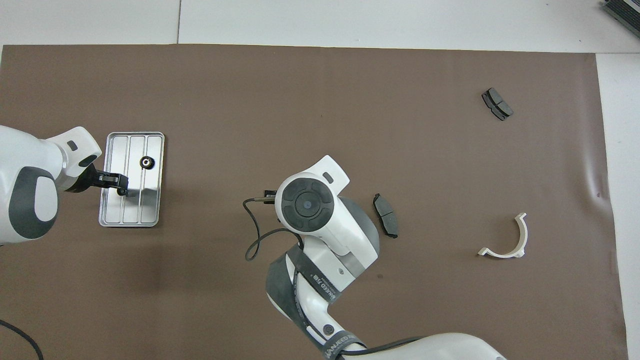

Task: Place bearing gear from tray to pile
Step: 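Grasp the mid-table gear with the right gripper while the left gripper returns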

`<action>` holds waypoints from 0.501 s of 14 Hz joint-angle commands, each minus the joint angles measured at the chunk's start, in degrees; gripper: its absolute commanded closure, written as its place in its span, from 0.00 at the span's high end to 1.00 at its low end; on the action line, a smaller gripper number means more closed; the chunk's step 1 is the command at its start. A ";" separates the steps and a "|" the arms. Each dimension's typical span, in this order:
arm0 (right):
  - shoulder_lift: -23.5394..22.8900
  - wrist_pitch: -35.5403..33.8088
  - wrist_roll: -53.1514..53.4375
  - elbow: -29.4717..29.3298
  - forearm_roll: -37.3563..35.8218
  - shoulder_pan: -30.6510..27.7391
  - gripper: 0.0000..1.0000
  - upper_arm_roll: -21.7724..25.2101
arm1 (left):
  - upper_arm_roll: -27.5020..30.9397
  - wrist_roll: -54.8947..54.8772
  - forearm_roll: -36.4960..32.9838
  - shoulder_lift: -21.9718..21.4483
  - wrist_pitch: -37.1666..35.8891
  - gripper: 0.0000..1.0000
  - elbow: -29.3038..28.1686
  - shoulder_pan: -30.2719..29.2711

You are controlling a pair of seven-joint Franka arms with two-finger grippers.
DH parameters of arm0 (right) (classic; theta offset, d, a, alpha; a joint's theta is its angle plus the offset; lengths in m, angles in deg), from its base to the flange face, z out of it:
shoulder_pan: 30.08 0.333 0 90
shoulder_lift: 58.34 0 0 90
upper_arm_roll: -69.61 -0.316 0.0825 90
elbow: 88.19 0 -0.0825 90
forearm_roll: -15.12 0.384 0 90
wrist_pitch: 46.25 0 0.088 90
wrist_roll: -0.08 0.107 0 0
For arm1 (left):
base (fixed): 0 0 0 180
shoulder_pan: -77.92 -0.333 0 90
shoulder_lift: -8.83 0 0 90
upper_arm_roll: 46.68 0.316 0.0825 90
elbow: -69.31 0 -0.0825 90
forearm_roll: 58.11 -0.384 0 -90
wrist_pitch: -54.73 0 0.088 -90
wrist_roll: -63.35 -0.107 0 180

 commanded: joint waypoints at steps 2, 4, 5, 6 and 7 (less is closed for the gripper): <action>-3.69 1.35 1.89 -1.32 -1.99 0.83 1.00 0.25 | -0.49 -0.81 -0.44 -1.42 5.44 0.55 -5.19 -1.67; -3.88 2.06 1.89 -1.06 -2.00 0.84 1.00 0.34 | -0.57 -0.81 -0.44 -1.07 7.38 0.54 -6.34 -1.67; -3.88 2.14 1.89 -0.97 -2.08 0.75 1.00 0.25 | -0.57 -0.81 -0.44 -0.98 8.18 0.54 -6.78 -1.67; -3.88 2.41 1.89 -0.88 -2.08 0.84 0.95 0.25 | -0.57 -0.72 -0.44 -0.89 8.44 0.54 -6.87 -1.67; -3.88 2.50 1.89 -0.71 -2.08 0.84 0.85 0.34 | -0.57 -0.72 -0.44 -0.89 8.45 0.54 -6.87 -1.67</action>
